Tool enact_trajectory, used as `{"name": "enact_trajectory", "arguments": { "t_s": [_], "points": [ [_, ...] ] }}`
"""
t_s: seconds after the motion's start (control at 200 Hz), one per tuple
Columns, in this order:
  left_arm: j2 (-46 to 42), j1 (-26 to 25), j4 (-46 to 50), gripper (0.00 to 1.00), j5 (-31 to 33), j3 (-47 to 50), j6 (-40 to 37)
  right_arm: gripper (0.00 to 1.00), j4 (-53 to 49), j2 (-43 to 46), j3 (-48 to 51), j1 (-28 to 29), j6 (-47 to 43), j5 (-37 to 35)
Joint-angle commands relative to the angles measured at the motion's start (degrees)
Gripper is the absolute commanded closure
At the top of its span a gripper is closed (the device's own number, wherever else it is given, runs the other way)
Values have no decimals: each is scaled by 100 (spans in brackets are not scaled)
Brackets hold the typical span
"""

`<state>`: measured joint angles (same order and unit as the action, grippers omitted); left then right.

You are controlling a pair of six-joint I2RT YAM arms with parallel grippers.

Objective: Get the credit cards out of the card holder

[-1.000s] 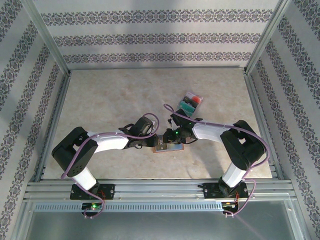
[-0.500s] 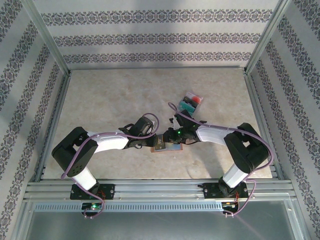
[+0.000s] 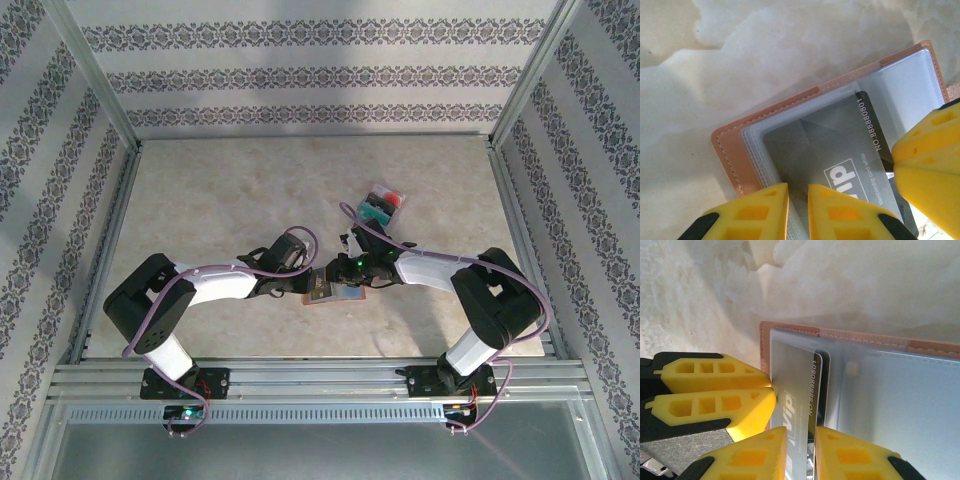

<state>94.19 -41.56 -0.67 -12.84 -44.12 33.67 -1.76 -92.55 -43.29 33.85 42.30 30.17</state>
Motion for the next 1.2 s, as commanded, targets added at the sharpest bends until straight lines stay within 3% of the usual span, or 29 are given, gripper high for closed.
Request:
{"name": "enact_trajectory", "arguments": {
  "t_s": [0.0, 1.194],
  "points": [
    [112, -54, 137, 81, 18, -17, 69, 78, 422, -101, 99, -10, 128, 302],
    [196, -54, 67, 81, -63, -53, 113, 80, 2222, -326, 690, -177, 818, 1130]
  ]
}}
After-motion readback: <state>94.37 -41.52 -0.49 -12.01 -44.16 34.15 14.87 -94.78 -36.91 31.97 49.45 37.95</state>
